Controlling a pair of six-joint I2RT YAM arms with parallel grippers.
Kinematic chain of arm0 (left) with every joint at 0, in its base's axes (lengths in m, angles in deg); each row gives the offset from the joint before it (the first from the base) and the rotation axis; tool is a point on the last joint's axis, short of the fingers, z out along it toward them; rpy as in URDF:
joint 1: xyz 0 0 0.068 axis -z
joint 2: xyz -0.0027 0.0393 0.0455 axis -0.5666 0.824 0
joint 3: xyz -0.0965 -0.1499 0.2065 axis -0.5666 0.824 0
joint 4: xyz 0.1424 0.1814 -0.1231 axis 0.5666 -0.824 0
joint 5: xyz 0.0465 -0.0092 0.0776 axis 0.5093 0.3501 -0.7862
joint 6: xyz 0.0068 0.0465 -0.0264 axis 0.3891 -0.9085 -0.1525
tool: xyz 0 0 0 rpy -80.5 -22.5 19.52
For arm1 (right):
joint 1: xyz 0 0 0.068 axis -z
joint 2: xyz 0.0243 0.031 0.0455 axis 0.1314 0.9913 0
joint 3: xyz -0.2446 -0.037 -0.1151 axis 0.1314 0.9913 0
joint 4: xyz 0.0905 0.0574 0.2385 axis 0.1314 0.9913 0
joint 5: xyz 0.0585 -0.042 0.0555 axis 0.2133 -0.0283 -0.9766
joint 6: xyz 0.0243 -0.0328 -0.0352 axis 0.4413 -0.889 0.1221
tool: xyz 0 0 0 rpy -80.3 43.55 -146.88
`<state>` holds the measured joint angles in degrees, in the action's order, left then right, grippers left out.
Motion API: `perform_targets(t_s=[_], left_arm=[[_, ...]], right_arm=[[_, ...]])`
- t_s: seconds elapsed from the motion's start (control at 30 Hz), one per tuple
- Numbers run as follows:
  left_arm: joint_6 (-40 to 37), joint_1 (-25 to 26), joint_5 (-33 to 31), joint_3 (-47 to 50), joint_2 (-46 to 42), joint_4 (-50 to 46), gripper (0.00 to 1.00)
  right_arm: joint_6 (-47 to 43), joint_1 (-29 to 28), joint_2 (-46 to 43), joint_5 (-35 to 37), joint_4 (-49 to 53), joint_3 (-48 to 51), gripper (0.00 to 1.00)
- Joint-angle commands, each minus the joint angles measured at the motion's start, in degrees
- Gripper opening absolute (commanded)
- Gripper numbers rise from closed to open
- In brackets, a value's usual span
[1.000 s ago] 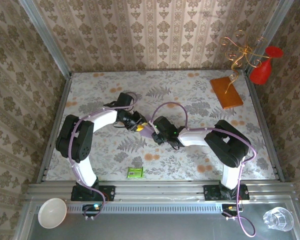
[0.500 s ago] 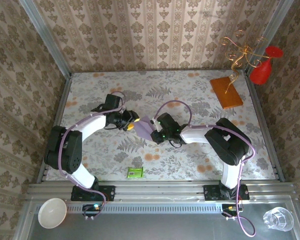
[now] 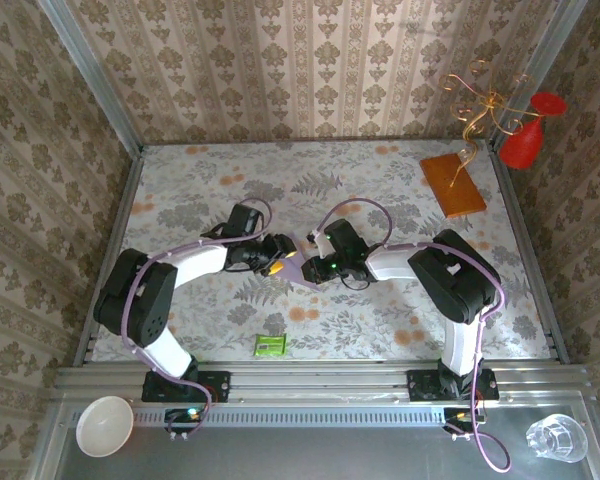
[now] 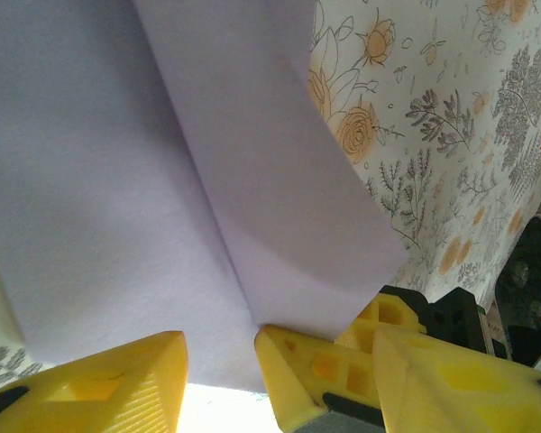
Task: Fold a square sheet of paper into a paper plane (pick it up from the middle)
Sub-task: Fourth fold the wing at the center of the table.
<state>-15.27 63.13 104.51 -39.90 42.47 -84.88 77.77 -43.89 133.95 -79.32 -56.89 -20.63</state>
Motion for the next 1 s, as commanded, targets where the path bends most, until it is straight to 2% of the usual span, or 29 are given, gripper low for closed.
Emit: perform_targets(t_s=[0.0,0.33,0.6,0.77,0.87,0.97], left_arm=[[-1.8,0.4,-0.5,-0.1,1.5,2.2,0.61],[-2.5,1.0,-0.7,-0.9,4.2,3.7,0.68],[-2.7,1.0,-1.1,-2.1,5.5,2.6,0.68],[-3.0,0.9,-2.7,-3.0,6.6,-1.6,0.66],[-2.9,0.8,-3.6,-2.9,7.1,-3.5,0.64],[-2.6,0.7,-3.8,-2.4,7.4,-4.1,0.62]], right_arm=[[1.3,-0.1,2.5,-2.8,5.3,0.7,0.18],[1.1,0.0,2.8,-2.5,6.5,0.0,0.18],[1.2,0.4,2.8,-2.6,7.1,-0.3,0.18],[1.4,0.6,2.5,-2.8,7.2,-0.4,0.19],[1.9,0.9,1.6,-3.3,7.1,-0.5,0.22],[3.3,1.7,-0.5,-4.5,7.6,-0.6,0.29]])
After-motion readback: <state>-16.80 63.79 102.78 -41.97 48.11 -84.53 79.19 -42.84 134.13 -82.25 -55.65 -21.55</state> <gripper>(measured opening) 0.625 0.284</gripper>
